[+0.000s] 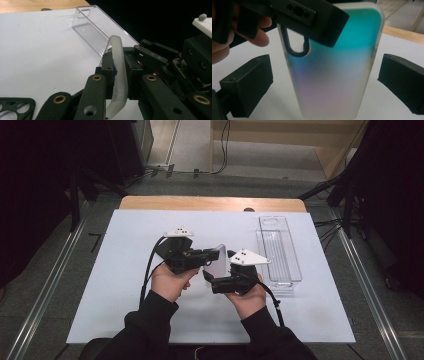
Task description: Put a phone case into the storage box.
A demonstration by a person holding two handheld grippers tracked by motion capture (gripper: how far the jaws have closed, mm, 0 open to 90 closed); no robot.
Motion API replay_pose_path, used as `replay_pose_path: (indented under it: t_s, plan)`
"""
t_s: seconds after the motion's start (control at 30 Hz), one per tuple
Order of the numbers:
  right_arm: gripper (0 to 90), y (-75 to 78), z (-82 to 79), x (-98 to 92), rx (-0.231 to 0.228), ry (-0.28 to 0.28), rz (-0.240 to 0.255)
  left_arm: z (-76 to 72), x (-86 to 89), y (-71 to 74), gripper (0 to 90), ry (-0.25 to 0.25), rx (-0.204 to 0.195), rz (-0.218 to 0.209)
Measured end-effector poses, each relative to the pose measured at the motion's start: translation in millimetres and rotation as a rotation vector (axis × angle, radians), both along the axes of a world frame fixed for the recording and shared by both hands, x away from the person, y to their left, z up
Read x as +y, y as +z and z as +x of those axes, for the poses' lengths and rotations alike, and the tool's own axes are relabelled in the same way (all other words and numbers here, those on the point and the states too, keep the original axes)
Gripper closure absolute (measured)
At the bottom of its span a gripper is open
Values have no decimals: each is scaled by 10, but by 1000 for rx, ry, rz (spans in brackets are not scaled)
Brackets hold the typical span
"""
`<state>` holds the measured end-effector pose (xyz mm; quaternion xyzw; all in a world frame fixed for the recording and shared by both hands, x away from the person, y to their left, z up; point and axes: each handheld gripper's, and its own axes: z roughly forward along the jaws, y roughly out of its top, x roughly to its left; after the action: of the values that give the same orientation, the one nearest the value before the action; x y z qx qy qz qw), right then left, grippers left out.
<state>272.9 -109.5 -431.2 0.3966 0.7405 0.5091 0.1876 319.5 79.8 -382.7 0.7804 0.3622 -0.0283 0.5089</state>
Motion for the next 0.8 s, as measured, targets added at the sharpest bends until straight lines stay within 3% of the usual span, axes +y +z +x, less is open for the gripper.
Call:
replay_pose_path:
  t_s: [0.27,0.4,0.73,0.8]
  plan:
    - [2,17,70,59,-11,-6,-6,-3,-13,-9,814,5,9,-7]
    - [129,8,89,59,-4,4,-12,-7,-18,-10,814,8,10,-11]
    - [146,24,71,50,-20,4,-37,1,-16,-12,809,4,26,-24]
    - [146,32,69,45,-22,2,-38,1,-9,-7,742,3,18,-29]
